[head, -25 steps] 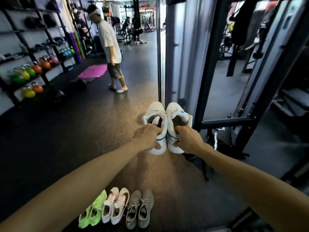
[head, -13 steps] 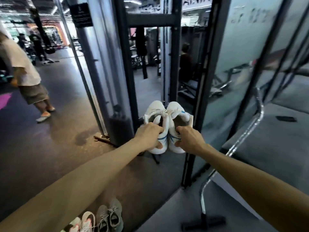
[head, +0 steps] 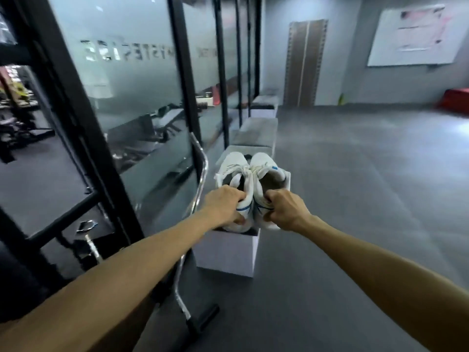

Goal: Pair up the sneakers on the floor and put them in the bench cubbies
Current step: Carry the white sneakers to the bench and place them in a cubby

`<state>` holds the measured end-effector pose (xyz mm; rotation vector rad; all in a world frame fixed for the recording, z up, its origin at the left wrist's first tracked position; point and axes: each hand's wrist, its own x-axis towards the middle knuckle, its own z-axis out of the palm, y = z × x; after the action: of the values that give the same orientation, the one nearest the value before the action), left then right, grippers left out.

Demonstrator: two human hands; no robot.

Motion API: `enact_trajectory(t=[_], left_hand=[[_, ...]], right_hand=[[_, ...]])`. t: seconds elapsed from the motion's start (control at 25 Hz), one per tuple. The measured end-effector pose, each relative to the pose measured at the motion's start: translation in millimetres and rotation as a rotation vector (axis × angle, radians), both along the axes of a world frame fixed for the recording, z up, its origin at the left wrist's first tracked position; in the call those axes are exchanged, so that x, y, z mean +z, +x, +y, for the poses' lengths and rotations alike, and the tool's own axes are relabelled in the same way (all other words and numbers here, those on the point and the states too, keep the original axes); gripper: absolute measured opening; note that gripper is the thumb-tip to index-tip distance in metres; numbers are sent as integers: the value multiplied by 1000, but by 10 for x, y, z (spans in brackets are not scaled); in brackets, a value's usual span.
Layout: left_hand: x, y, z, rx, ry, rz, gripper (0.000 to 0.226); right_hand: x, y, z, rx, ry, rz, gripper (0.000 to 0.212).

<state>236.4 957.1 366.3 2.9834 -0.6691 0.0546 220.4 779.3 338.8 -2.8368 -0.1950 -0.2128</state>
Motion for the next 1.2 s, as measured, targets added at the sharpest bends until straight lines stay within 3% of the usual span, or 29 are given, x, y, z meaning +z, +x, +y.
enact_trajectory(t=[0.32,0.64,0.92,1.2], left_hand=[[-95,442,-2905,-280,-81,31,43],[-223,1778,-5037,-397,-122,71,34],[-25,2945,-6498,-390,-66,24,34],[-57,4139,-7340,-170,-103,34,32]], right_hand=[[34,1,-2814,-256,-33,30,17],[-93,1036,-4822,-397,-67,12,19],[2,2238,-6359,-435,-52,-31,23],[56,3887,-7371,-202,-81,-66,25]])
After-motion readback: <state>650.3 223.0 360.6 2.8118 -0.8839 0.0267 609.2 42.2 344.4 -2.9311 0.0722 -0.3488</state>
